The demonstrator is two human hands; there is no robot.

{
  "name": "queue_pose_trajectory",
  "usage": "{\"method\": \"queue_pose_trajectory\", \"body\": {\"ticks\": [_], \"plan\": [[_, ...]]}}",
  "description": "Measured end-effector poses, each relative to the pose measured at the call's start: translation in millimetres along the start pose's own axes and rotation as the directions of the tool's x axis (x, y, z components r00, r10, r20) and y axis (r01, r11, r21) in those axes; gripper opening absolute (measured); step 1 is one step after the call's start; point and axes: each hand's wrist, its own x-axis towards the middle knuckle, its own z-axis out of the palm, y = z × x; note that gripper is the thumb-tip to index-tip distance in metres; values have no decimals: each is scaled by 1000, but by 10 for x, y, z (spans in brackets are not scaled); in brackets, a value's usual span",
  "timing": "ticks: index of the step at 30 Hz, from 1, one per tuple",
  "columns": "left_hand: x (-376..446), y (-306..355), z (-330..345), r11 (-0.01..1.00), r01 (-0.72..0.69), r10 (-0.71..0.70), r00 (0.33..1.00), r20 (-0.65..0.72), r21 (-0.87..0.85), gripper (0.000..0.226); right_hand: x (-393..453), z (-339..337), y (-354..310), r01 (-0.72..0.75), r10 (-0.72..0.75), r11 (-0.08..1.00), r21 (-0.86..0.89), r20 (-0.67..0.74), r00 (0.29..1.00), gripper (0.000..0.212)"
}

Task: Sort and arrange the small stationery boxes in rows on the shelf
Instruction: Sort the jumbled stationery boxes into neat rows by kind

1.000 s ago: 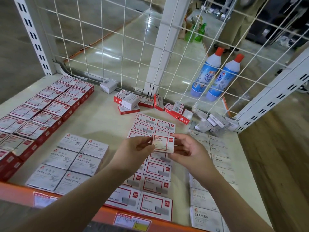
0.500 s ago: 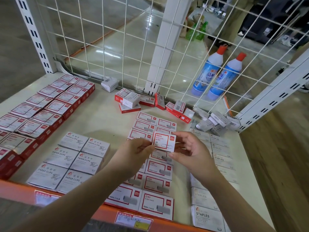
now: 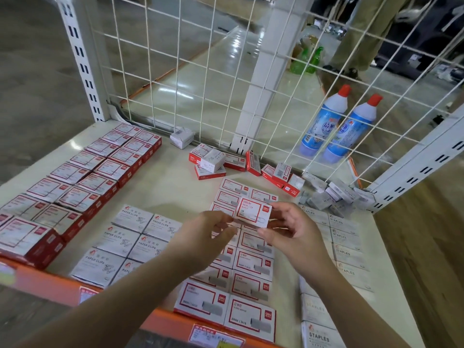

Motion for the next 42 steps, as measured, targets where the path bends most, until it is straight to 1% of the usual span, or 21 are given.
{"method": "queue_pose_trajectory", "body": {"ticks": [3, 8, 11, 14, 18, 22, 27, 30, 32, 34, 39, 42], "plan": [[-4, -40, -170, 988, 1, 11, 997, -78, 153, 32, 69, 108, -83, -3, 1, 998, -68, -21, 1000, 36], [-42, -216, -424, 930, 110, -49, 982, -180, 349, 34, 197, 351, -201, -15, 17, 990, -139, 7, 1000, 33], [-82, -384, -618, 884, 148, -40, 969, -243, 444, 37, 271, 543, -280, 26, -15, 982, -190, 59, 998, 30], [-157, -521, -820, 851, 192, -39, 952, -305, 489, 38, 340, 766, -379, 87, -68, 968, -233, 91, 994, 30], [-281, -661, -1062, 833, 265, -65, 918, -390, 486, 42, 430, 1073, -510, 175, -152, 960, -219, 115, 982, 33], [-459, -794, -1295, 787, 345, -103, 891, -443, 511, 40, 516, 1349, -627, 213, -190, 961, -175, 141, 972, 39], [-718, -912, -1496, 766, 398, -125, 863, -489, 505, 38, 589, 1669, -794, 281, -248, 948, -151, 204, 947, 35], [-855, -1007, -1576, 748, 449, -118, 816, -566, 490, 37, 632, 1893, -897, 320, -287, 940, -115, 236, 928, 37], [-929, -1069, -1613, 741, 504, -162, 775, -611, 443, 35, 667, 2035, -966, 343, -310, 933, -111, 241, 920, 38], [-973, -1127, -1637, 737, 535, -193, 752, -631, 412, 33, 703, 2155, -1027, 349, -315, 931, -107, 247, 916, 37], [-992, -1232, -1626, 764, 524, -202, 747, -633, 376, 30, 784, 2364, -1077, 360, -324, 926, -114, 249, 913, 44], [-983, -1274, -1610, 774, 504, -172, 749, -639, 382, 29, 812, 2446, -1074, 378, -350, 920, -107, 212, 912, 46]]}}
